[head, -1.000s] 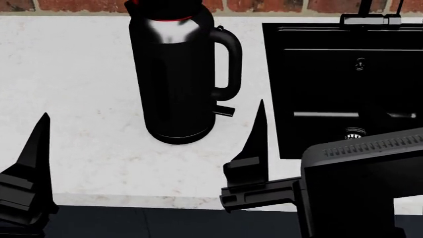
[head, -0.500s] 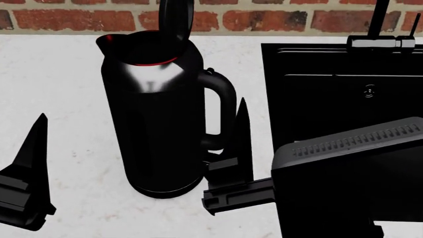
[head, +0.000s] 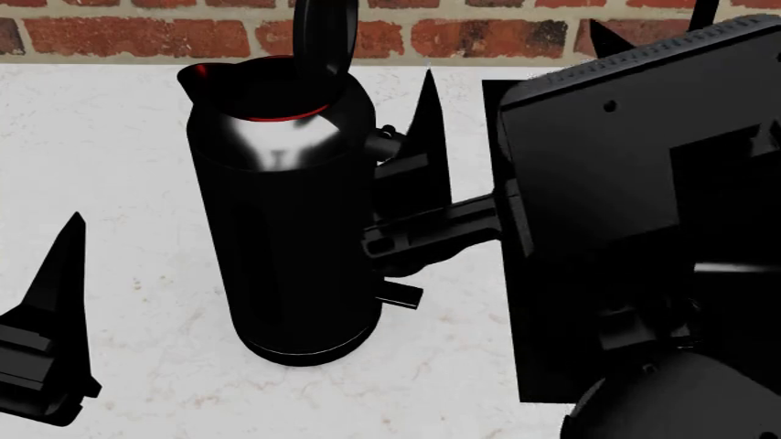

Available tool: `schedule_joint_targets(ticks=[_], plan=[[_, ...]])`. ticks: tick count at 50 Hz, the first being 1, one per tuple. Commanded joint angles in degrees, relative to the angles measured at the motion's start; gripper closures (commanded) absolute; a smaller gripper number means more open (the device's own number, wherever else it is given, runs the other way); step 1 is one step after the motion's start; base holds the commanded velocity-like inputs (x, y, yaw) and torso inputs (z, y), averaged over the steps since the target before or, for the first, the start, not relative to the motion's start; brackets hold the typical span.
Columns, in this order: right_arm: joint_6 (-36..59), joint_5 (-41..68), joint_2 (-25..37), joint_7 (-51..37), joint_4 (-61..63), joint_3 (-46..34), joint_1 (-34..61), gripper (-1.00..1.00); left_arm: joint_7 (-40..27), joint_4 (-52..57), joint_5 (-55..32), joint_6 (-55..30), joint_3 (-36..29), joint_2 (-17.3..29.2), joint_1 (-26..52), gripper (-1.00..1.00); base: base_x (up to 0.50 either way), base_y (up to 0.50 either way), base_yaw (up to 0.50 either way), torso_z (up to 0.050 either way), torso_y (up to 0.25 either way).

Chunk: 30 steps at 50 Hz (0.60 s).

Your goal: Close the lid of the electric kettle.

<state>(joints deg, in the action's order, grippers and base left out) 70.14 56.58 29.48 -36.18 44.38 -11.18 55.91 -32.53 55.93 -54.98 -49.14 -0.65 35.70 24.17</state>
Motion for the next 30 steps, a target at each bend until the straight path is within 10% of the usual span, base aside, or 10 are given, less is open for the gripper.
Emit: schedule_joint_targets(ticks=[1,30], plan=[[-2.63,-3.82,-0.89,4.79,-9.49,-4.62,6.18,-1.00,0.35,-0.53,0.84,1.23,-0.32,0.35,-0.95,-1.00,0.00,0.00,0.00,0.000,0.000],[-12.82,-16.66,-2.43,14.32,-31.99,-14.42,14.91,-1.00,0.33,-1.21,1.61,3.06,-0.77,1.23,-2.58,-1.00,0.00,0.00,0.00,0.000,0.000]])
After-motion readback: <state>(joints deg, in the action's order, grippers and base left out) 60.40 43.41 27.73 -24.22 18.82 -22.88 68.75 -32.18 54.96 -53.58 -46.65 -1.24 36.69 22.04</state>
